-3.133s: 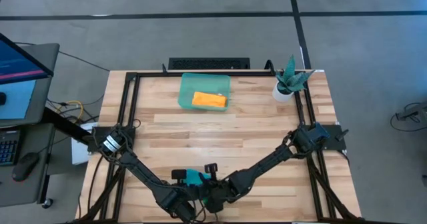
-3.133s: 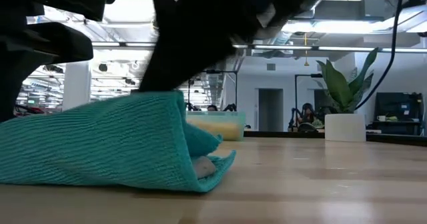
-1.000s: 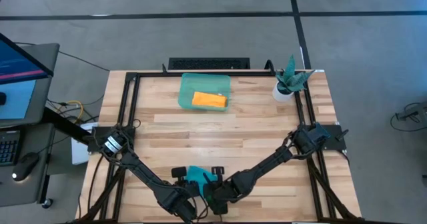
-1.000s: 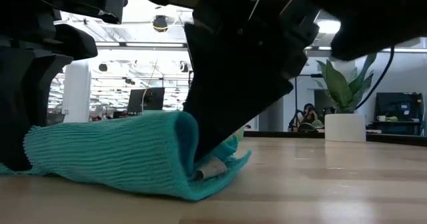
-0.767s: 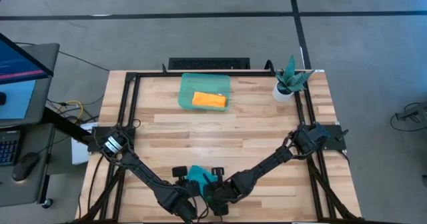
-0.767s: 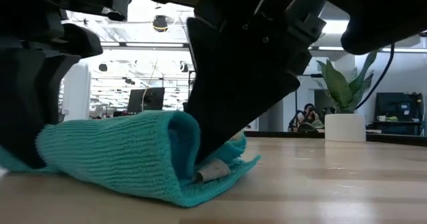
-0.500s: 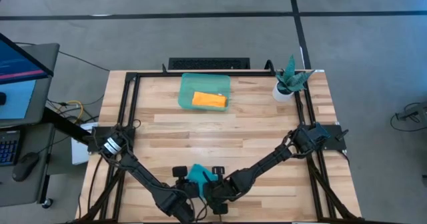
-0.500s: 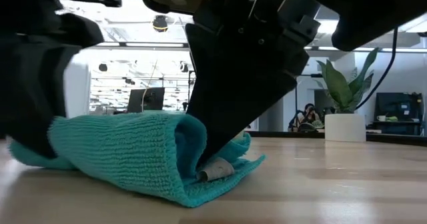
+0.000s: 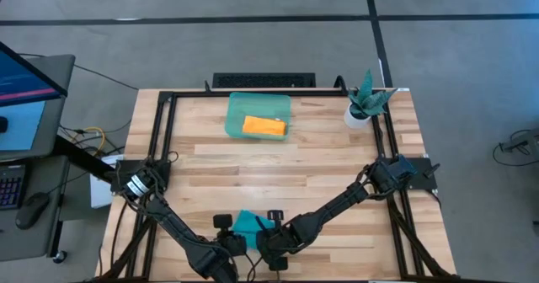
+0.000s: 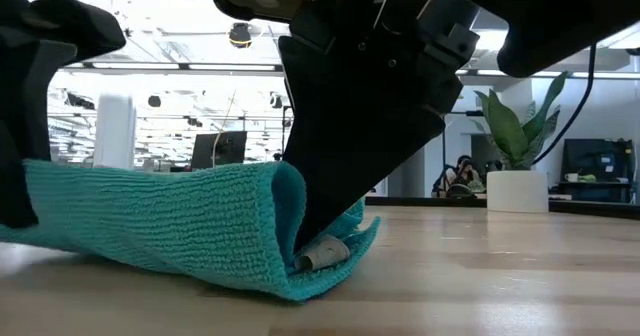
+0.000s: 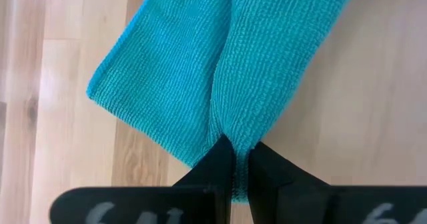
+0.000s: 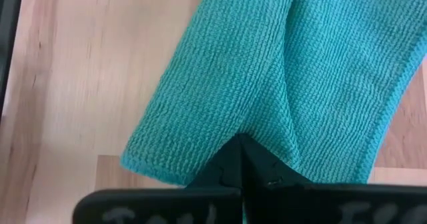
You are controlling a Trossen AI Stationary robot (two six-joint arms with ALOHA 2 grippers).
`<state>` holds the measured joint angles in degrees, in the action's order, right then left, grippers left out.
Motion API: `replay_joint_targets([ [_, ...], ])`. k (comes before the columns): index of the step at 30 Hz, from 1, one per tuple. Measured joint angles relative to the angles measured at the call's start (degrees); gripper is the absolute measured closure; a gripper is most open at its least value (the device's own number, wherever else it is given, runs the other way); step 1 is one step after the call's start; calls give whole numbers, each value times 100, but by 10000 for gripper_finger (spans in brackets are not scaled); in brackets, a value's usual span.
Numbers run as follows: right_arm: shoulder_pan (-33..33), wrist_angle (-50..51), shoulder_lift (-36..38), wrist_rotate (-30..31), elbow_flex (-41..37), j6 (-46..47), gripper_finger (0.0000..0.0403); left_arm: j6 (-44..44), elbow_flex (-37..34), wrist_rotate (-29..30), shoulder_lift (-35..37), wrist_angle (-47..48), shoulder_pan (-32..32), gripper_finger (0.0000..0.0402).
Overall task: Roll microfiber towels into tight, uniform cylinder then place into a basket
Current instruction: Roll the blue microfiber towel
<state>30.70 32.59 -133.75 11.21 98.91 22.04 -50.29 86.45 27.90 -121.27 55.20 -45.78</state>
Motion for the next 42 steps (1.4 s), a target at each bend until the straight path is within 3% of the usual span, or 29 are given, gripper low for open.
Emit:
replay_joint_targets([
  [13, -4, 5, 0, -62, -2, -9, 392, -150, 2, 278, 429, 60, -222, 386],
  [20, 7, -9, 0, -72, -2, -110, 392, -30, -264, -174, 404, -252, -72, 386],
  [32, 66, -17, 0, -64, -7, -210, 392, 58, -546, -356, 399, -525, 205, 385],
  [36, 66, -18, 0, -66, -7, -210, 392, 185, -546, -361, 399, -658, 230, 365],
  [42, 66, -21, 0, -73, -7, -210, 392, 200, -546, -337, 401, -662, 246, 299],
])
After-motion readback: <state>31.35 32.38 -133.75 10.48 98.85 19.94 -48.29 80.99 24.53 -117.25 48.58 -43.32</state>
